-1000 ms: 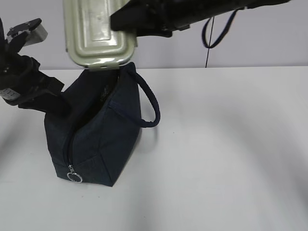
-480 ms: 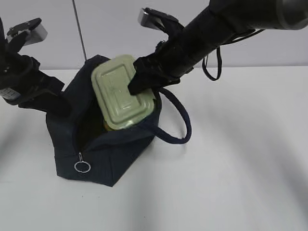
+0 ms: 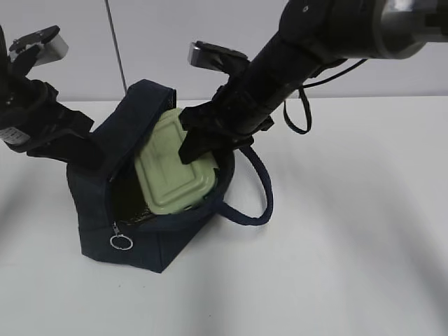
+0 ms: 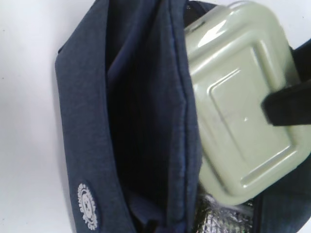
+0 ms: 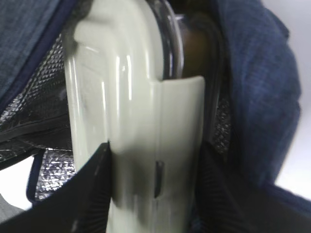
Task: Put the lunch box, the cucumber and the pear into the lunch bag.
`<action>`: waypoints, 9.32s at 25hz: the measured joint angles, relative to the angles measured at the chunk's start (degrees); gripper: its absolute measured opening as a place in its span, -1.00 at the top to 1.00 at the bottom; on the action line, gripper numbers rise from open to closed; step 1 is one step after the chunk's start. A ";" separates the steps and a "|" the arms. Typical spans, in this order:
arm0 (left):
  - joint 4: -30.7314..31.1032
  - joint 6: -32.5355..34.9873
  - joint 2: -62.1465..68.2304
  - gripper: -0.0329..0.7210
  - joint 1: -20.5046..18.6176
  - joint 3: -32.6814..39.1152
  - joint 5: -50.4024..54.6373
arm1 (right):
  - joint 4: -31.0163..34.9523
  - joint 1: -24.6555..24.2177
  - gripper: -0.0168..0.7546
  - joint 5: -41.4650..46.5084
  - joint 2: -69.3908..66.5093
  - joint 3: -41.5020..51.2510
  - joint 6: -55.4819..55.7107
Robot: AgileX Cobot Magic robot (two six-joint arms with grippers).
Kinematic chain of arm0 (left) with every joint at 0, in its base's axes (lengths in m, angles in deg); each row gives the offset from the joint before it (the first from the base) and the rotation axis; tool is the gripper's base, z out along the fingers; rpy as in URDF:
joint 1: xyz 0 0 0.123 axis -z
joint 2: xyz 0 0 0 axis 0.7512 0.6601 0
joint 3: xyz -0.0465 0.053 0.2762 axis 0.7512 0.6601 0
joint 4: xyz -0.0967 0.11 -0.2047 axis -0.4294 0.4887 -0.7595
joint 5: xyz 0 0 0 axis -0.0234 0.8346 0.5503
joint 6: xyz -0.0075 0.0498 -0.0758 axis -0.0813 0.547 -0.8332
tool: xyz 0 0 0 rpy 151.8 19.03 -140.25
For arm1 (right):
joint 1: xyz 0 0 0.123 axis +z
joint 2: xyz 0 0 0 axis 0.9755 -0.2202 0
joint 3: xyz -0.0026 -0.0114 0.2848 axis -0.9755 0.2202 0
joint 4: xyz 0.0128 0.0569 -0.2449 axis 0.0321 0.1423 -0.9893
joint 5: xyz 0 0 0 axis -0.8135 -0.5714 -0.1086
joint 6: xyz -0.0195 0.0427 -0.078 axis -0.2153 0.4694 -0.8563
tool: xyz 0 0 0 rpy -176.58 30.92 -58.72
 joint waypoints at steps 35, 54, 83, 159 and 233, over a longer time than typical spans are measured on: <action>-0.14 0.00 0.00 0.90 0.76 0.00 0.14 | -12.93 1.06 0.89 17.73 -7.19 -17.49 10.20; -0.01 -4.49 6.29 0.90 11.70 -9.90 -0.06 | -15.81 -9.21 0.94 13.04 12.48 5.50 7.39; -18.03 22.43 -18.80 -0.03 14.06 17.38 -24.39 | 40.74 2.44 0.26 -24.10 51.29 54.96 -51.26; -18.96 23.33 -20.56 0.09 14.13 21.86 -26.40 | -24.69 25.81 0.30 -92.38 7.22 58.36 21.36; -25.74 39.47 -13.32 0.14 14.13 21.86 -22.55 | -24.52 25.81 0.94 -52.42 30.36 47.74 10.45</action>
